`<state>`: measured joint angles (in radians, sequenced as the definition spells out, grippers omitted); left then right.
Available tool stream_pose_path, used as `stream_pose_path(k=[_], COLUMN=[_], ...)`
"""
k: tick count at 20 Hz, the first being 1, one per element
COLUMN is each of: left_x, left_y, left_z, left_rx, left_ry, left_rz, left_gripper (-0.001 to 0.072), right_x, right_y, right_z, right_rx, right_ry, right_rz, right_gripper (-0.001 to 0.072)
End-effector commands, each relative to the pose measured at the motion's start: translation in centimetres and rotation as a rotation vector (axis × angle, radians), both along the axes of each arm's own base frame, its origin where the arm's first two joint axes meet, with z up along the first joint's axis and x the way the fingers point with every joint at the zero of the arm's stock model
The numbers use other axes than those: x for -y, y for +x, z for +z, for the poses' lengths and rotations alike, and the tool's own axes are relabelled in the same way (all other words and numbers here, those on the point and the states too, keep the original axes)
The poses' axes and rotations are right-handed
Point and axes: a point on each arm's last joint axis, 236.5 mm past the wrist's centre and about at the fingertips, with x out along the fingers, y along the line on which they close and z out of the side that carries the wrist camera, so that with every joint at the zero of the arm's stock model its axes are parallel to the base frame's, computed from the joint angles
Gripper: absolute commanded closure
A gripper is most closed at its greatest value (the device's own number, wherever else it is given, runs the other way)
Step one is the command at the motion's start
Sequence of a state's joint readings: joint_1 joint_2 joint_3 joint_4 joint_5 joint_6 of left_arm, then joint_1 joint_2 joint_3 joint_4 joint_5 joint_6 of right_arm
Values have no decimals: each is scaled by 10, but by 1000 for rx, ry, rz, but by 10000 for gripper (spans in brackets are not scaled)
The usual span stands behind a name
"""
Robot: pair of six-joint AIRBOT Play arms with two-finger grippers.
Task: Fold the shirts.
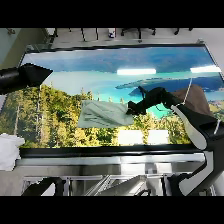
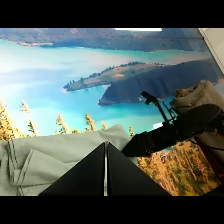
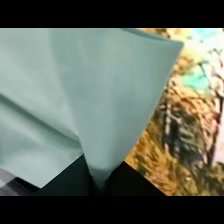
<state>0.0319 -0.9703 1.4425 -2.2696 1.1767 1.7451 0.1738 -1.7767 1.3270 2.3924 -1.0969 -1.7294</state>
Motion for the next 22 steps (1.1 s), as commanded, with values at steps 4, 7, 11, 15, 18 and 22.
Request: stream_pose_path(k=[4, 7, 11, 15, 18, 22], left_x=[1, 7, 16, 20, 21, 21], left_y=[0, -2, -2, -2, -6, -7], left_z=[0, 0, 5, 6, 2, 1], left_rx=[0, 1, 24, 30, 13, 8], left_ry=[1, 1, -8, -12, -4, -2], left_rz=[-3, -19, -34, -40, -53, -56], left_gripper=[694, 693, 693, 693, 693, 693], right_x=[63, 137, 203, 284, 346, 372], right_y=[93, 98, 82, 71, 35, 4], right_z=[217, 283, 301, 299, 271, 271], right_rx=[551, 641, 641, 598, 439, 378], right_ry=[40, 19, -27, -118, -220, -259], right_rz=[-114, -233, -311, -489, -581, -626], right_gripper=[690, 690, 690, 690, 690, 690])
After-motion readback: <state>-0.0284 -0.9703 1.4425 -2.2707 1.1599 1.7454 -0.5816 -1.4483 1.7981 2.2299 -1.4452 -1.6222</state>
